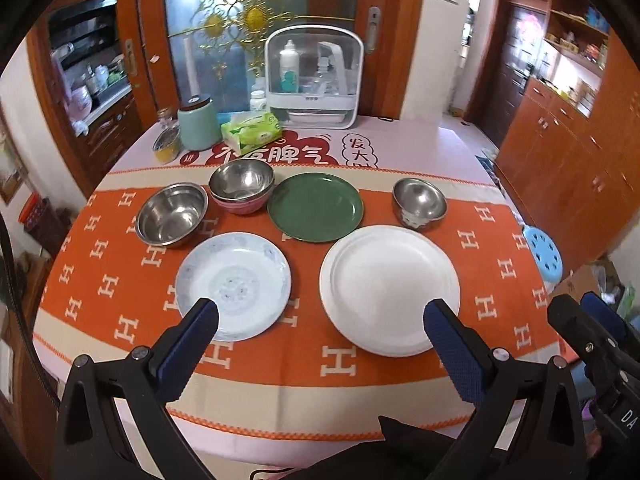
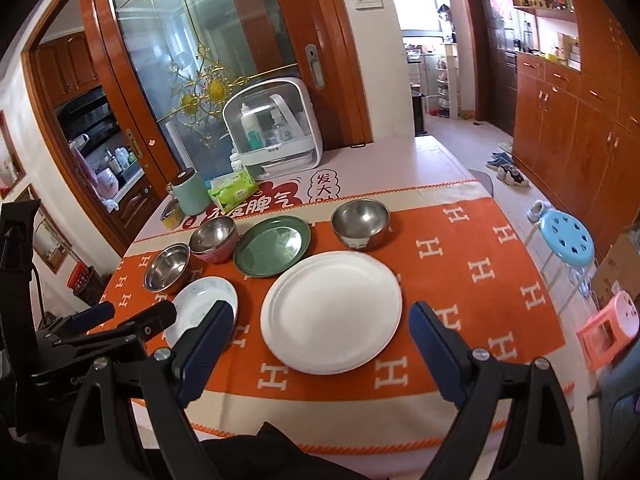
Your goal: Organize plates and bowls
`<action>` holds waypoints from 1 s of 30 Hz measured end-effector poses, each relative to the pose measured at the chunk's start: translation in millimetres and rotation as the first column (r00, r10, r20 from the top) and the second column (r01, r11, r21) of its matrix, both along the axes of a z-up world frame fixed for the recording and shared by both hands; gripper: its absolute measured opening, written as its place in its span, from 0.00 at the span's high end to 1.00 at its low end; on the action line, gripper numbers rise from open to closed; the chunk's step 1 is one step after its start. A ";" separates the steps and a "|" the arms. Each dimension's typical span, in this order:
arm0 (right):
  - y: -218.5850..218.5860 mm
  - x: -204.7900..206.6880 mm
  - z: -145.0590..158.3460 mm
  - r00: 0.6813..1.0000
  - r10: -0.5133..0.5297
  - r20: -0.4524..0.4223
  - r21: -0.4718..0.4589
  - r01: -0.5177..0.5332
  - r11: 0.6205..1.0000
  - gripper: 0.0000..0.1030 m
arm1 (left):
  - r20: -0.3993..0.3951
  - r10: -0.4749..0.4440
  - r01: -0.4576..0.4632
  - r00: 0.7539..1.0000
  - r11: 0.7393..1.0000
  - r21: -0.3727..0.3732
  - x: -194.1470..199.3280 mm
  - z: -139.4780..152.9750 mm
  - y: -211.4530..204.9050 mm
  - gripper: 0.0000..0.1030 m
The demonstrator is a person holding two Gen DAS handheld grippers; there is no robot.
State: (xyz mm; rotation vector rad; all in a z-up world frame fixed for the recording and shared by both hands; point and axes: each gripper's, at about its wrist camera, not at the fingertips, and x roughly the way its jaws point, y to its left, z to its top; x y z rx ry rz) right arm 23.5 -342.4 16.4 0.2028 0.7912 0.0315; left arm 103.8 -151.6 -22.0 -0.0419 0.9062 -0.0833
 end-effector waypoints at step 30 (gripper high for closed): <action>-113.1 131.6 -120.9 0.895 0.162 -0.417 0.355 -0.004 0.935 0.13 | -0.424 0.212 -0.247 0.881 0.969 -0.029 99.7 -113.5 -34.8 0.05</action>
